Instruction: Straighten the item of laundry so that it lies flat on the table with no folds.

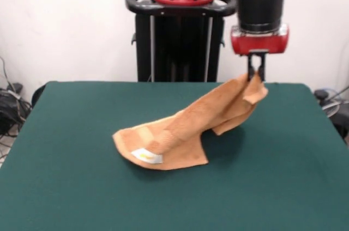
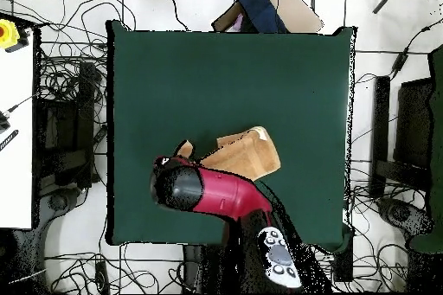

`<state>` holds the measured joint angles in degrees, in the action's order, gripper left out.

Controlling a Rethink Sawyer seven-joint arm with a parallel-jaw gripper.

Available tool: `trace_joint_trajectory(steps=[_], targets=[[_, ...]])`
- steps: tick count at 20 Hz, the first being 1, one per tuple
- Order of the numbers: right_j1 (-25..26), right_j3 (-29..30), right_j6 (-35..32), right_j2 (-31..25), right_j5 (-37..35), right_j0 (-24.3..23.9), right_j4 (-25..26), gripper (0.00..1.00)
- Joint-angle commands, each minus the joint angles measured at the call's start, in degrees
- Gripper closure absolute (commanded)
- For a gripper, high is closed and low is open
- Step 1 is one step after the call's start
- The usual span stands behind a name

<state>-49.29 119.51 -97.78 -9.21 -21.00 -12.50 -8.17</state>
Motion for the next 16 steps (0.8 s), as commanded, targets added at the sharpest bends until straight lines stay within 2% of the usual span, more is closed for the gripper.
trace_joint_trajectory(steps=[1, 2, 3, 6, 11, 13, 16], targets=[[-3.6, 2.1, -17.3, 1.0, -4.6, 4.2, -6.0, 1.00], [-3.3, 1.7, -16.7, 1.6, -3.8, 4.1, -5.6, 1.00], [-2.9, 1.7, -15.8, 2.0, -2.1, 3.6, -6.0, 0.00], [-1.4, -2.8, -16.1, 7.4, -6.2, 4.7, -3.7, 0.00], [-4.1, -14.2, -15.9, 15.3, -21.3, 5.2, 0.7, 0.00], [-3.4, -18.8, -14.8, 17.4, -24.6, 4.9, 2.8, 0.00], [-1.6, -24.0, -13.7, 20.3, -24.4, 4.6, 6.5, 0.00]])
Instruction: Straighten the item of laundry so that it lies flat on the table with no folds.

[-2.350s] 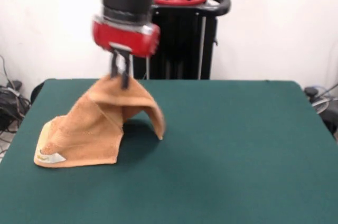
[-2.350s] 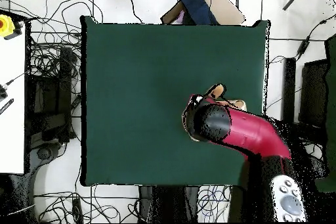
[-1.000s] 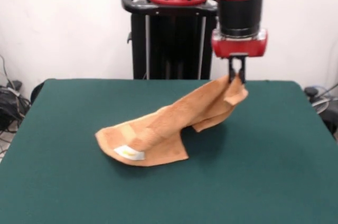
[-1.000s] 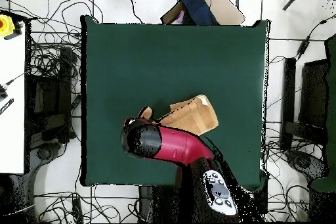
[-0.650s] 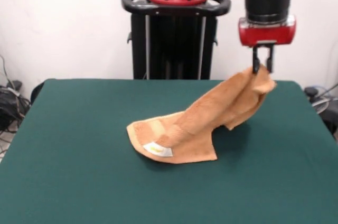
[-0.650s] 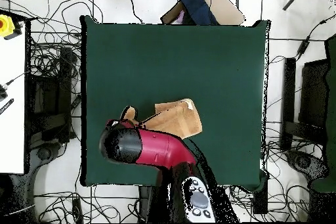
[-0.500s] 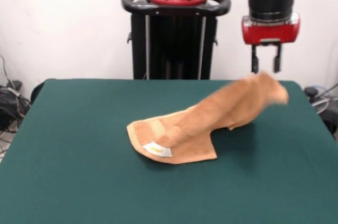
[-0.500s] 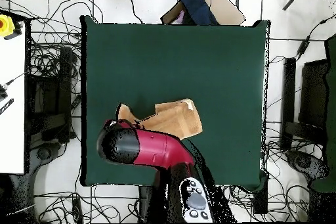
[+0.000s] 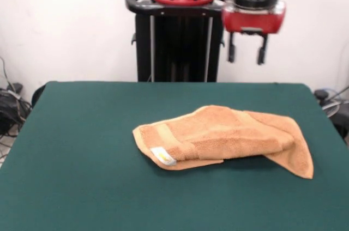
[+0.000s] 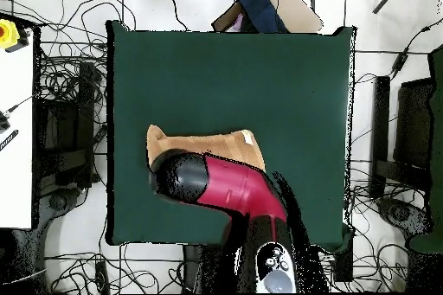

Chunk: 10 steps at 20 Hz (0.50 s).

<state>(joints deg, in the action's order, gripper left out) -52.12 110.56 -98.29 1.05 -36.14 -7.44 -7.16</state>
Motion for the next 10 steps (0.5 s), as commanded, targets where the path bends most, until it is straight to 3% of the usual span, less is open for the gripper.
trace_joint_trajectory(steps=[1, 4, 10], targets=[[2.0, -16.3, -12.7, 10.6, -8.6, -0.7, 6.6, 0.00], [4.5, -18.0, -11.6, 11.0, -4.6, -1.9, 9.2, 0.00], [8.9, -15.2, -10.2, 10.0, 4.5, -4.4, 11.5, 0.00]])
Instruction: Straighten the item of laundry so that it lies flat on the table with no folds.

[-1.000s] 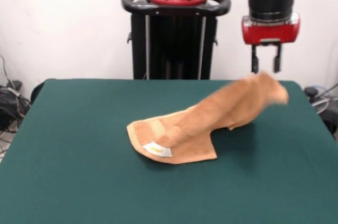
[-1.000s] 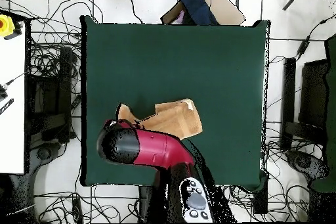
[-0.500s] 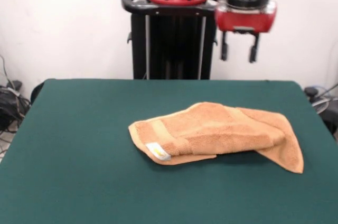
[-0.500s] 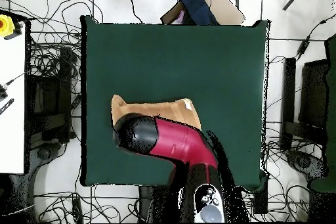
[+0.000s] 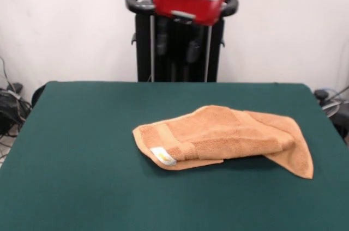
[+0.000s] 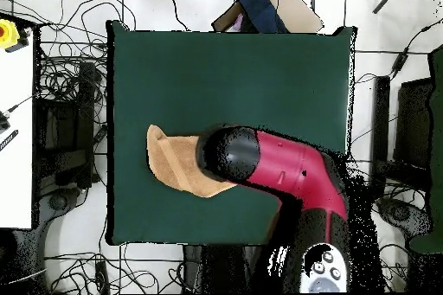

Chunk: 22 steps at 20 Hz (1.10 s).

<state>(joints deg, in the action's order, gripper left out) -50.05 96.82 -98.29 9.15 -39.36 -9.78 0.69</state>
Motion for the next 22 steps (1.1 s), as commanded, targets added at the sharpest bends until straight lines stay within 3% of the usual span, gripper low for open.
trace_joint_trajectory(steps=[1, 12, 17, 22], targets=[[7.4, -0.2, -10.5, 1.2, 9.7, -2.7, 3.1, 0.00], [15.8, 8.6, -9.7, -11.1, 30.6, -10.5, 0.0, 0.00], [17.3, 10.3, -10.1, -14.4, 31.9, -11.4, -0.8, 0.00], [16.0, 11.8, -11.9, -12.4, 29.7, -8.6, -2.4, 0.00]])
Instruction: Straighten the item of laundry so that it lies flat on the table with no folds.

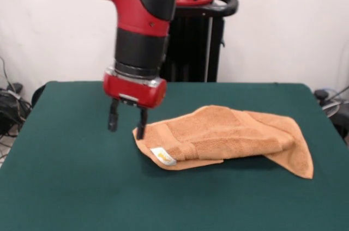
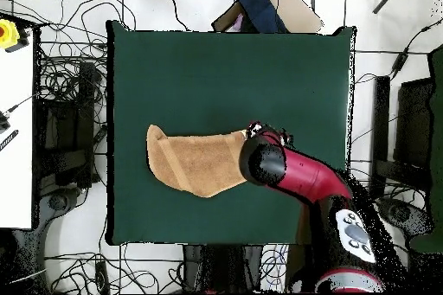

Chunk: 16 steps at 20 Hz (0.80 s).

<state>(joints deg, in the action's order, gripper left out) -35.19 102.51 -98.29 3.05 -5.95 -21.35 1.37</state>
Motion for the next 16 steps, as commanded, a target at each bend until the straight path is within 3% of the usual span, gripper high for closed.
trace_joint_trajectory(steps=[1, 8, 16], targets=[[0.5, 6.4, -12.2, -5.9, -4.6, 3.6, -3.5, 0.00], [-0.2, 6.8, -11.4, -6.1, -6.3, 4.8, -4.9, 0.00], [12.1, 0.6, -7.2, -5.8, -3.5, 1.9, -2.8, 0.00]])
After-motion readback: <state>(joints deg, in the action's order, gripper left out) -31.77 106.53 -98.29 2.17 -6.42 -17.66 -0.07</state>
